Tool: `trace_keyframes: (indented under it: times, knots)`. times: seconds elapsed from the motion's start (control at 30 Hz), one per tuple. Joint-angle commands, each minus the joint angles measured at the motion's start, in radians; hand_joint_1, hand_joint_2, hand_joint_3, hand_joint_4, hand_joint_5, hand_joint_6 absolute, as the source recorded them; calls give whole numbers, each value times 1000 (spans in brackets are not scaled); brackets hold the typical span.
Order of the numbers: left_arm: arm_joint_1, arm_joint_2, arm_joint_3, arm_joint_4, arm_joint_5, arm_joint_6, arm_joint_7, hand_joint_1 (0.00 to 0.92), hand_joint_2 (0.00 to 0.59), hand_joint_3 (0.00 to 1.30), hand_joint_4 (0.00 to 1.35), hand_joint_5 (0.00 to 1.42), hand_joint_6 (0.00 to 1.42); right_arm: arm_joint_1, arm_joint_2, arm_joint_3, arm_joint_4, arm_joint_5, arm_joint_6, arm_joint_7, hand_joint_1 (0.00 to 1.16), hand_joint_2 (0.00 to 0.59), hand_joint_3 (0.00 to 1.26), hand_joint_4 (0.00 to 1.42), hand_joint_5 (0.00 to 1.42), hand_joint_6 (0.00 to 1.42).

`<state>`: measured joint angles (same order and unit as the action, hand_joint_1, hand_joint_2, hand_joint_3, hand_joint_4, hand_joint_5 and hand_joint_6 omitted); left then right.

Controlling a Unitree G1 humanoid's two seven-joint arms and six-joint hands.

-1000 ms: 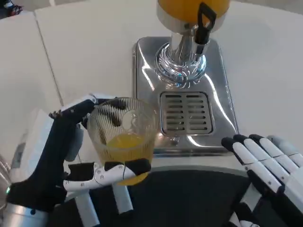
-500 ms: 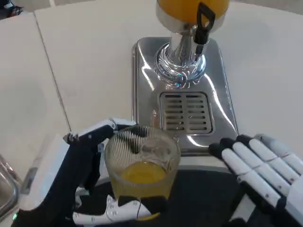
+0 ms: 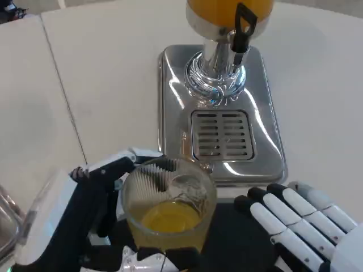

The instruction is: Grasp the cup under the faucet to collect the drink, then remove the cup.

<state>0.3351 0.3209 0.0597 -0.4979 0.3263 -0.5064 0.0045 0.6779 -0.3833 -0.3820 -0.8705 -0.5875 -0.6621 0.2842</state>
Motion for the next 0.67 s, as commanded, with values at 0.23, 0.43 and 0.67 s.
trace_keyframes:
  times: [0.23,0.43,0.67]
  knots:
    - [5,-29,-14,-28,-13,-50,-10,791,0,1207,1072,1419,1424,-23,45,46,-14,-57,16,-2,120,586,0,0,0,0]
    - [-2,-39,-21,-30,-12,-39,-23,791,0,1207,1072,1419,1424,-14,75,60,-23,-68,23,-5,114,586,0,0,0,0]
    - [-2,-51,-28,-30,-6,-33,-22,791,0,1207,1073,1419,1424,-13,89,67,-25,-68,28,-4,108,586,0,0,0,0]
